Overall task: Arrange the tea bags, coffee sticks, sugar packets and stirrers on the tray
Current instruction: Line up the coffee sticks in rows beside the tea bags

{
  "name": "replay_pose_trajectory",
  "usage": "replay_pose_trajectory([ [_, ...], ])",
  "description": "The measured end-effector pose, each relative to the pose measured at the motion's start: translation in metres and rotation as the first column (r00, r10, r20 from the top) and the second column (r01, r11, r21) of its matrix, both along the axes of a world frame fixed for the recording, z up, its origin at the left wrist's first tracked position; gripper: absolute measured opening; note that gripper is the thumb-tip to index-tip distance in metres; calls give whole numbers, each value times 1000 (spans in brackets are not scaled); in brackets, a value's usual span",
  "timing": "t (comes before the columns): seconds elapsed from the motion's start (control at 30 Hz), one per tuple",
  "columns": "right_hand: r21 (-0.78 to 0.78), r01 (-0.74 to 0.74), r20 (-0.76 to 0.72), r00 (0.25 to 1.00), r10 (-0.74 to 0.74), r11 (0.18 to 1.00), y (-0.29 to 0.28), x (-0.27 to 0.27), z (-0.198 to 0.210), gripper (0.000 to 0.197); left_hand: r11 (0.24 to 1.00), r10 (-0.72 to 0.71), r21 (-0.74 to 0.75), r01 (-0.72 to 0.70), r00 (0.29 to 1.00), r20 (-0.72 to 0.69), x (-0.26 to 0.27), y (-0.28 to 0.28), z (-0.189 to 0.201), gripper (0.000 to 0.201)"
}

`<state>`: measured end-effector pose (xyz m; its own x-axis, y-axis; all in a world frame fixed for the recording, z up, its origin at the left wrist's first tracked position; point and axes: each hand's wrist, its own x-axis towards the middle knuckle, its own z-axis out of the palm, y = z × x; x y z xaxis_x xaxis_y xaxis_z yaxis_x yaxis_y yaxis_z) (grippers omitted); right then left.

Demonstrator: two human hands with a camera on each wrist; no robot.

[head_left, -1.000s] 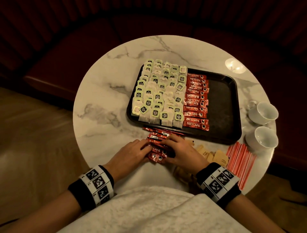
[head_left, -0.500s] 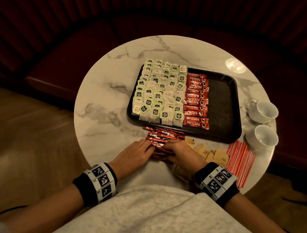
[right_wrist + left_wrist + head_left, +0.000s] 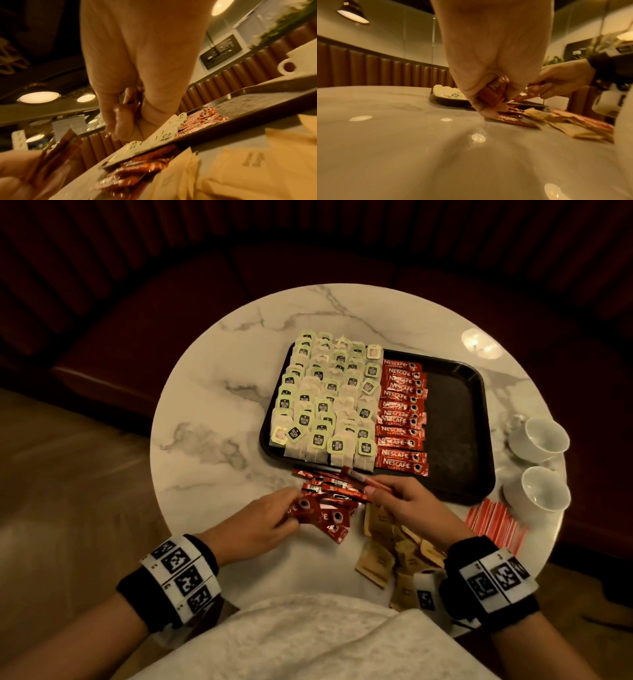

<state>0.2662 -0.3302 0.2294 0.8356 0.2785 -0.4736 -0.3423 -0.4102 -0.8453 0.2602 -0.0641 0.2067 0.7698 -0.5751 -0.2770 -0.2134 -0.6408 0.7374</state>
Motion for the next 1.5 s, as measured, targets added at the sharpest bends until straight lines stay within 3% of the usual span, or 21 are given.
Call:
replay_pose_trajectory([
  [0.1,129,151,-40,988,-147,980,-4,7,8,31,957,199,-173,-233,961,-192,9,-13,14,19],
  [0.2,268,252,-57,968,-246,930,-1,14,16,28,818,302,-326,-474,836,-459,19,-29,29,19],
  [0.27,335,300,-39,952,-305,893,1,18,17,24,735,290,-403,-545,790,-540,25,-38,39,13],
  [0.4,380,346,42,920,-390,858,6,22,22,12,656,199,-519,-548,789,-581,34,-52,48,11],
  [0.6,525,399,11,880,-475,752,11,24,33,27,683,206,-506,-527,803,-559,40,-69,49,17],
  [0.63,532,404,10,876,-482,744,11,23,34,26,682,196,-500,-535,791,-579,39,-71,47,9],
  [0.7,539,443,-4,852,-524,716,11,23,34,19,671,213,-466,-576,752,-623,39,-73,46,16],
  [0.87,567,477,-51,834,-549,672,7,23,36,16,658,271,-453,-601,751,-603,39,-76,44,12],
  [1.03,576,420,-62,878,-475,702,13,23,34,16,740,251,-416,-528,791,-557,38,-82,47,5],
  [1.1,567,395,-44,891,-452,723,16,24,33,14,753,243,-417,-509,804,-542,39,-84,46,13],
  [1.17,564,379,-42,901,-433,734,18,25,33,15,750,257,-412,-517,802,-539,41,-85,45,20],
  [1.33,517,427,-52,881,-470,742,16,26,32,12,747,296,-376,-549,780,-551,40,-86,47,9],
  [1.4,500,470,-80,862,-501,727,13,27,31,22,712,312,-394,-581,765,-563,40,-87,48,11],
  [1.5,424,468,-3,857,-516,775,9,28,28,23,665,357,-420,-617,757,-547,43,-88,49,21],
])
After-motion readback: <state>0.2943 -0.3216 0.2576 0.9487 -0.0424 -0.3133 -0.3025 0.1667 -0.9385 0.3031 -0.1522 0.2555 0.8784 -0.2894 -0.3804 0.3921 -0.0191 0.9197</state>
